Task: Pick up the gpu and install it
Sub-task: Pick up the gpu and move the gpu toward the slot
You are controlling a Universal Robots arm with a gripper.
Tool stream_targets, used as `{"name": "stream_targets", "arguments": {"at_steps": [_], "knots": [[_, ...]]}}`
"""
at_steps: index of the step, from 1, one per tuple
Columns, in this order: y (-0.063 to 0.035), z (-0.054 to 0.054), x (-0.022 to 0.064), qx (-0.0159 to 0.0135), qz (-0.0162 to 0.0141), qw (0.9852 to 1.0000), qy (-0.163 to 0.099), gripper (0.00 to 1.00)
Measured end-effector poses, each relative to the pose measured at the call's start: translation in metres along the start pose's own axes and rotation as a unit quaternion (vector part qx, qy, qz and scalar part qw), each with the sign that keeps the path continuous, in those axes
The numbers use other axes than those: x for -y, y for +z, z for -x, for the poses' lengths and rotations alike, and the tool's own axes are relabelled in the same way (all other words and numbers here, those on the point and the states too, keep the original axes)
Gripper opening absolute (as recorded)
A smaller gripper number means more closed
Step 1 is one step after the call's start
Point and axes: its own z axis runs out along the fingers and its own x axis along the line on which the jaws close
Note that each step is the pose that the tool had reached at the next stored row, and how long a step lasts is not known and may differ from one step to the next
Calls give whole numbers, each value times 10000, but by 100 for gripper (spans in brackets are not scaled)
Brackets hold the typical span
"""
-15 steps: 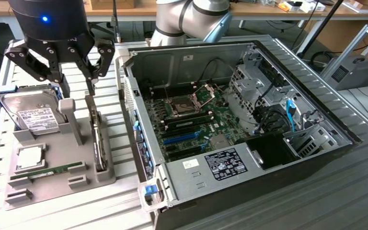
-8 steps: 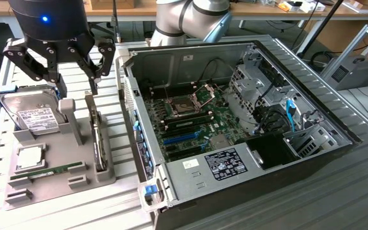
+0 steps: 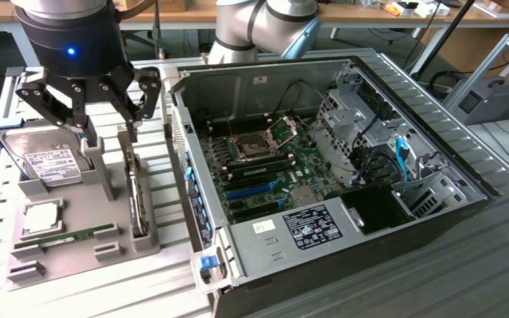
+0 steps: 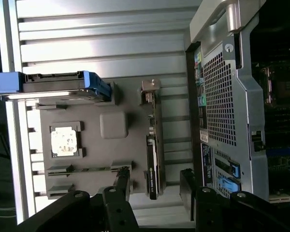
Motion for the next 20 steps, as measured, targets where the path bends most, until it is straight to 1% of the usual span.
{"name": "stream_targets", "arguments": {"at_steps": [3, 6, 20], "knots": [[68, -2, 3, 0, 0, 10000, 0, 54], [162, -4, 7, 0, 0, 10000, 0, 54], [443, -11, 19, -2, 0, 10000, 0, 54]]}}
